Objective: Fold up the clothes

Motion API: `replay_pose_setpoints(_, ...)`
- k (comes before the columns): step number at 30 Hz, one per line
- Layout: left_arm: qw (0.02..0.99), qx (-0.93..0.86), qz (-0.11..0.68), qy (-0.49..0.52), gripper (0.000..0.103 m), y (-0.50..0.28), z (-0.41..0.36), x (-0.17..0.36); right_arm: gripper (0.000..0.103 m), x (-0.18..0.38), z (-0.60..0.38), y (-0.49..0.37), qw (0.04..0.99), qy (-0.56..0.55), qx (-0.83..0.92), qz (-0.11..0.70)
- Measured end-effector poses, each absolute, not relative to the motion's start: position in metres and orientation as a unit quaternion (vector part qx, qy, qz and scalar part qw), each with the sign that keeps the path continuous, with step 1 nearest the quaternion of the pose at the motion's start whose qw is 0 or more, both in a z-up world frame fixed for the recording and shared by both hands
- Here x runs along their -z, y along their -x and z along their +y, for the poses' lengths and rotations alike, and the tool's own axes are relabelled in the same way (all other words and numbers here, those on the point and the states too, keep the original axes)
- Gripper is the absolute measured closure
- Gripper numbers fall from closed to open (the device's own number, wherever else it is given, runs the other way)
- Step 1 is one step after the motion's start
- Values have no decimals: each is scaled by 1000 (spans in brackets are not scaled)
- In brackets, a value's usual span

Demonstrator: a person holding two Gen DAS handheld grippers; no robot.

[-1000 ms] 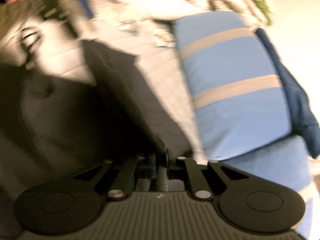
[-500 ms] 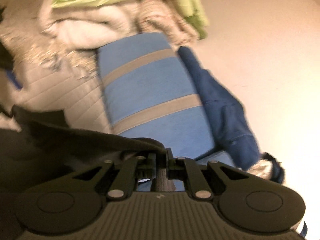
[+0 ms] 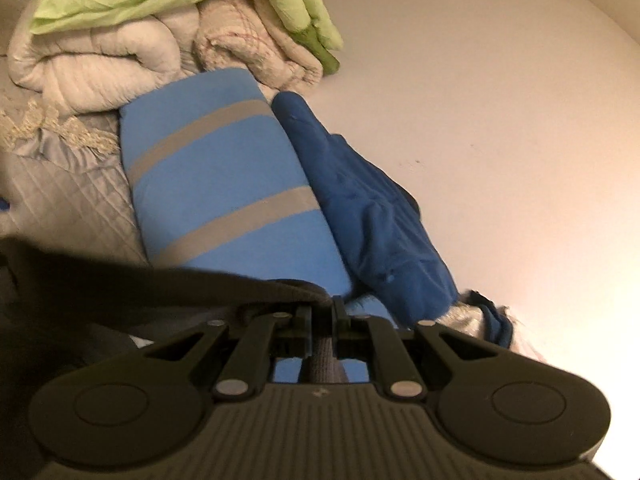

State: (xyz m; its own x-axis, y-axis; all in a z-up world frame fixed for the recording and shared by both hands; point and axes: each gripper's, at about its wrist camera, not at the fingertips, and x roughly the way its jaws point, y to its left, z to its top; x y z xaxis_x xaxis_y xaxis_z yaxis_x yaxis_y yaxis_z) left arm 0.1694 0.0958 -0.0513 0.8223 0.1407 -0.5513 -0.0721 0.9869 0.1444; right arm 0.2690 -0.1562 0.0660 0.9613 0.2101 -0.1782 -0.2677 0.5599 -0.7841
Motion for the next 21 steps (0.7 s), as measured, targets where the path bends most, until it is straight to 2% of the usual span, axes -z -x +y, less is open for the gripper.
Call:
replay_pose_setpoints(3, 953, -65, 284, -81, 34, -180, 102, 41, 93, -67, -164, -272, 889, 439, -126, 41)
replay_pose_setpoints(6, 952, -68, 284, -93, 28, -189, 103, 38, 93, -65, -172, -274, 894, 427, -125, 54)
replay_pose_setpoints(13, 950, 12, 306, -60, 28, -175, 90, 61, 93, -61, -180, -281, 897, 421, -121, 60)
replay_pose_setpoints(21, 939, 2, 316, -137, 28, -170, 69, 77, 94, -53, -201, -293, 894, 427, -111, 80)
